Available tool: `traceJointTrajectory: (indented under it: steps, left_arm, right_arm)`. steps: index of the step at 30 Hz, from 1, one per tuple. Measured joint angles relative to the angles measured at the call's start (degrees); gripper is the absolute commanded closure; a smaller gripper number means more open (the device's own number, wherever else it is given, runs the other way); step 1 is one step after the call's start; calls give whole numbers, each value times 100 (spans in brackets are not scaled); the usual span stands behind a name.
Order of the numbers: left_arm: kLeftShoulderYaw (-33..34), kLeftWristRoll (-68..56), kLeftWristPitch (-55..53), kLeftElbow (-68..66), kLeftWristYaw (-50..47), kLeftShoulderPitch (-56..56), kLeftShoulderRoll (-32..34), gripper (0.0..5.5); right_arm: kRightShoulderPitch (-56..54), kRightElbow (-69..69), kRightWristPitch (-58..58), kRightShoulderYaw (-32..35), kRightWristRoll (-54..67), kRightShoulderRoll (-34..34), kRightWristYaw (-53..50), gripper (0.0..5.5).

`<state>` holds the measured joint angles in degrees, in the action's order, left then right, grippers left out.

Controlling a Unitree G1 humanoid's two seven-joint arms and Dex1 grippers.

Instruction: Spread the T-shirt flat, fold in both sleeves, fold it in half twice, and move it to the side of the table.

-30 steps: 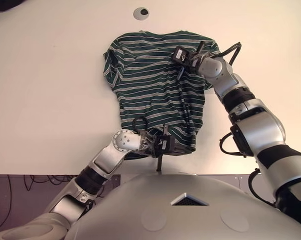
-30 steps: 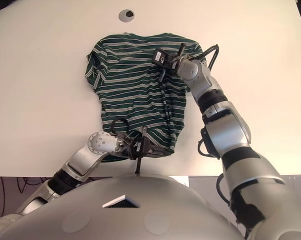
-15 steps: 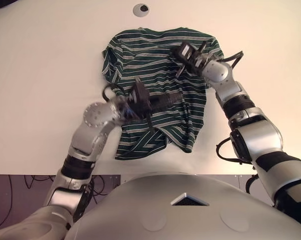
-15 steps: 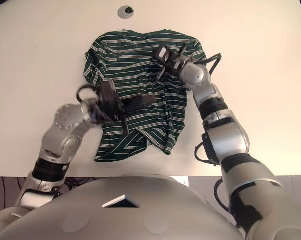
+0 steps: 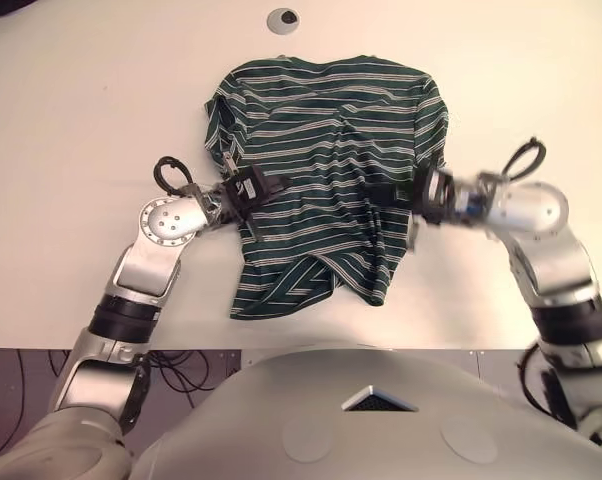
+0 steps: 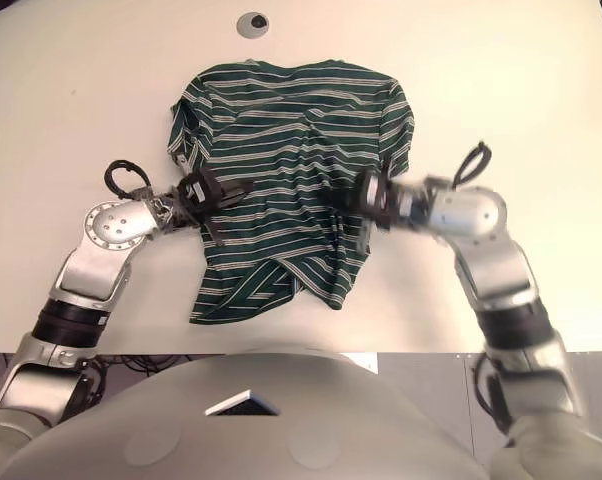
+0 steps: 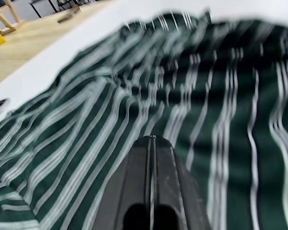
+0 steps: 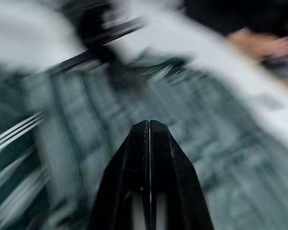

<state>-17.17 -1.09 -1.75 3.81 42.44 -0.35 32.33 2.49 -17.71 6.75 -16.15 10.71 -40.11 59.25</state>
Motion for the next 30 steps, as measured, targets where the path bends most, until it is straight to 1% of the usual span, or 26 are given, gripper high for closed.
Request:
traceJointTrajectory:
  steps: [2,5,8,10,12,15,20,24,27,30]
  left_arm:
    - [-112,290,188,-141,4,35,107,547]
    - [-121,573,414,-281,-50,5,146,547]
    - [-121,723,535,-390,-74,-77,144,547]
    - [-121,781,584,-424,-76,-94,144,547]
    - [-119,822,594,-424,-74,-91,146,547]
    - [-108,895,665,-437,-76,-84,182,547]
    - [-15,1055,870,-606,-166,-92,388,547]
    - [122,1071,1067,-735,-184,-65,570,547]
    - [168,1059,1204,-810,-178,-50,581,547]
    - [176,1041,1258,-813,-119,-51,590,547]
  right_arm:
    - [509,-362,22,-222,-8,-448,406,550]
    - [878,-688,75,-511,-65,-827,749,550]
    - [989,-712,90,-823,-401,-830,818,550]
    - [962,-654,-15,-919,-672,-838,785,550]
    - [871,-609,-267,-949,-907,-874,670,550]
    - [943,-644,-471,-842,-958,-1238,620,550]
    - [1329,-817,-552,-441,-851,-1927,683,550]
    - [1505,-660,-454,-335,-468,-1948,826,550]
    - [1535,-473,-408,-475,-128,-1858,1031,550]
    - [1286,-269,33,-352,170,-1005,453,550]
